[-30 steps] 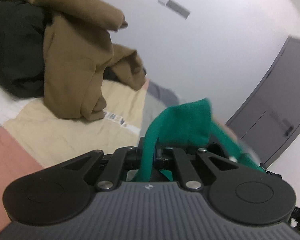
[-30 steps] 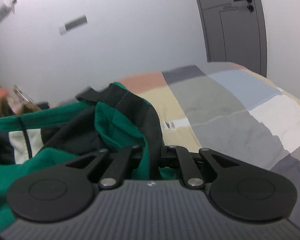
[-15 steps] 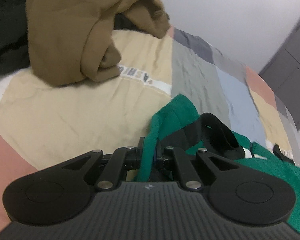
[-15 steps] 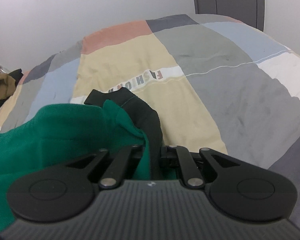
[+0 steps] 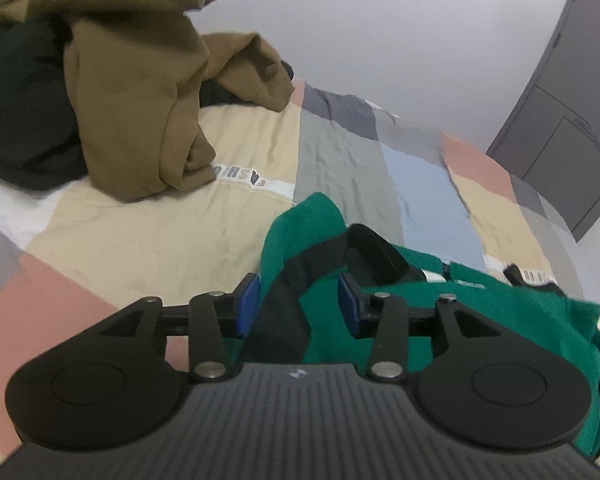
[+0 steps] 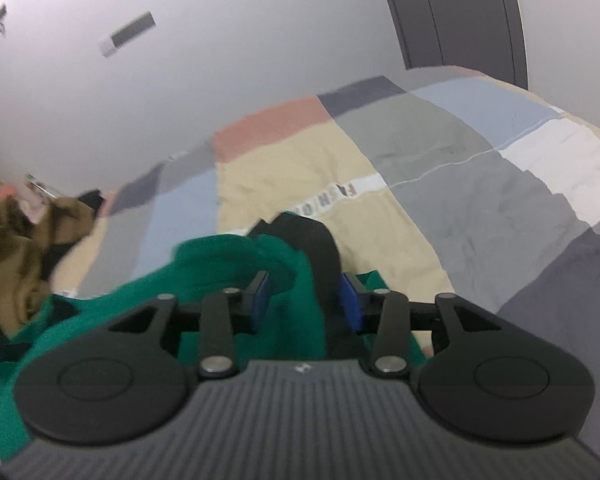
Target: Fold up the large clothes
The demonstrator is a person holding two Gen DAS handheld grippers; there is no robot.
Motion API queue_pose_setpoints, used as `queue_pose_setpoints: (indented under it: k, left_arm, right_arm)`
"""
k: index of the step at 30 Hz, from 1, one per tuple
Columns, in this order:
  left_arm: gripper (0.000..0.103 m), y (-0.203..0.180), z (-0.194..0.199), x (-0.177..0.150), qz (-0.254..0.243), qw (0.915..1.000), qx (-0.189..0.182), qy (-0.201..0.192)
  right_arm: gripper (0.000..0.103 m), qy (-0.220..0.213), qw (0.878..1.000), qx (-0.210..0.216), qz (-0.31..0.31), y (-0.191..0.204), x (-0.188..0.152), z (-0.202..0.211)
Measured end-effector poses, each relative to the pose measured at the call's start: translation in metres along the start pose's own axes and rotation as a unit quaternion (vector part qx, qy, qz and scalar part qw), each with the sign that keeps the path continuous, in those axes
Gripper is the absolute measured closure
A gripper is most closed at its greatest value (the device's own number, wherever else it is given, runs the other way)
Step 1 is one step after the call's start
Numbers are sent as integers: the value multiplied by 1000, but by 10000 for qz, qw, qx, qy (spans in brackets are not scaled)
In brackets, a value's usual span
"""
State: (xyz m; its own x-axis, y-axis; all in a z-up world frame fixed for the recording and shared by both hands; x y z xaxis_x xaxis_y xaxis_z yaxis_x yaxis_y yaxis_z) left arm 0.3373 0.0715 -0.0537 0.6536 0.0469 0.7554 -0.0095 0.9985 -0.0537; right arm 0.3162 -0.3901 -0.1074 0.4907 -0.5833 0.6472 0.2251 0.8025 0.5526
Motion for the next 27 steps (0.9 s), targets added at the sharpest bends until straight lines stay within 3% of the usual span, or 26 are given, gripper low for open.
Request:
queue_pose_setpoints:
  k: [8,15,20,22,23,25,27]
  left_arm:
    - [50,-35,64,-31,37,9994,-266,-210]
    - [47,-62,95,-81,668,9943,-810,-176]
    - [40,-74,104,-111,1156,9861,-1185,-164]
    - [36,-74,104,-118,1380,9816,-1300,-205]
    - [32,-72,103,-121,1521,9787,-1366,-209]
    - [25,-68,101,-128,1887,9699,-1529,-202]
    - [21,-61,97,-134,2251,9590,-1717,-127]
  right_arm:
    - [59,146,9976,619,-265,19,-29,58]
    - [59,657,9896,1127,-611,37,-82,86]
    - [58,1128,9766,1430,-1145,40,-116,91]
    - [41,1268,9717,1481,-1333,42,-126,90]
    - [38,1334,9688,1509,-1445,42,-131,88]
    - [22,1476,9619,1562,-1689,41,-139,84]
    - [13,1618,9503,1661,-2076,38,-144,78]
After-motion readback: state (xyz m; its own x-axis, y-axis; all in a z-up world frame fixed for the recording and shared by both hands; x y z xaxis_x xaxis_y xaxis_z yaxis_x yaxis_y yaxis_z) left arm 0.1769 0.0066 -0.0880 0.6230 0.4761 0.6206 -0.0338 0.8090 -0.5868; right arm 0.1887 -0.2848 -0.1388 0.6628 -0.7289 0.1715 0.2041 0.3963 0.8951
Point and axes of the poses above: each gripper's, at about its wrist camera, not at the fingertips, and z roughly against the way its jaws point, y to its left, x to its top, the point moved 6 cm from there along -z, roughly the way its jaws point, and after that the axes turned 15 degrees about -z, right-handed, at the moved point
